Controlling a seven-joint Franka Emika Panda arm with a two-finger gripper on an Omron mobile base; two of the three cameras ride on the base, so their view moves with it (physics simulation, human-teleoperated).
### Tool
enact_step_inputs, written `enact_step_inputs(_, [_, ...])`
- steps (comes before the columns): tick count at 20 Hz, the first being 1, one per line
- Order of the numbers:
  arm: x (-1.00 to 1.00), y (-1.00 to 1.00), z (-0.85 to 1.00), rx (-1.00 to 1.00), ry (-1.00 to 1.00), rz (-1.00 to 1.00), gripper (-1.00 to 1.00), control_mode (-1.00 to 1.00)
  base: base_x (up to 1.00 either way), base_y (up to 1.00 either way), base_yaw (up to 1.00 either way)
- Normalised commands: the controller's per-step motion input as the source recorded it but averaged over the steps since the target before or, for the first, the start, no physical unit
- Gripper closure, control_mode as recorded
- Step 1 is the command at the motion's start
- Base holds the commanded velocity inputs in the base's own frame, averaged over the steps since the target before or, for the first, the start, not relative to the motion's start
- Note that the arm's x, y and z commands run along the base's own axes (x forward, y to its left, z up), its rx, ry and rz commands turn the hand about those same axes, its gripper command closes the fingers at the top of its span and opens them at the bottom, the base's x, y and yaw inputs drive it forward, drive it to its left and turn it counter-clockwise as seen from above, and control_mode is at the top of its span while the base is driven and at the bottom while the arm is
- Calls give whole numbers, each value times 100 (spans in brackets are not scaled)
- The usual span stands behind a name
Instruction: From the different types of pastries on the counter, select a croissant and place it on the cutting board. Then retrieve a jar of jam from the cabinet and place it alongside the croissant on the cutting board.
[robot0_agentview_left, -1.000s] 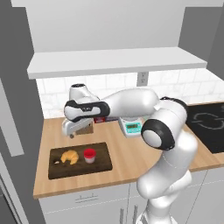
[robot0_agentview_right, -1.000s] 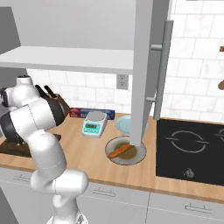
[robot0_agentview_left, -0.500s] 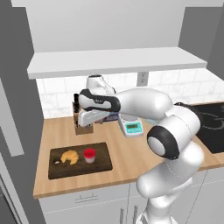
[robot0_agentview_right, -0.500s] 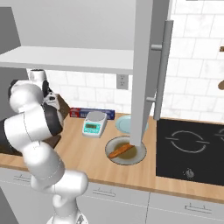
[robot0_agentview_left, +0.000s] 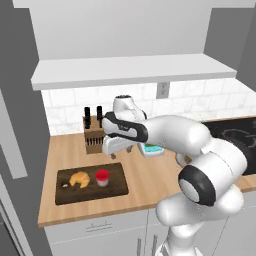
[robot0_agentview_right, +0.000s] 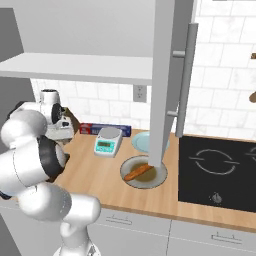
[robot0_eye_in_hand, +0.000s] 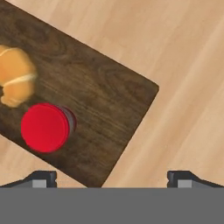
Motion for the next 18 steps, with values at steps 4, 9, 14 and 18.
enact_step_inputs(4, [-64, -90, -19, 0, -2, -19, -100, -100, 0, 0, 0])
enact_step_inputs(9, [-44, -99, -1, 1, -5, -15, -100, -100, 0, 0, 0])
enact_step_inputs(14, [-13, -98, 0, 0, -5, -4, -100, -100, 0, 0, 0])
enact_step_inputs(18, [-47, -100, 0, 0, 0, 0, -100, -100, 0, 0, 0])
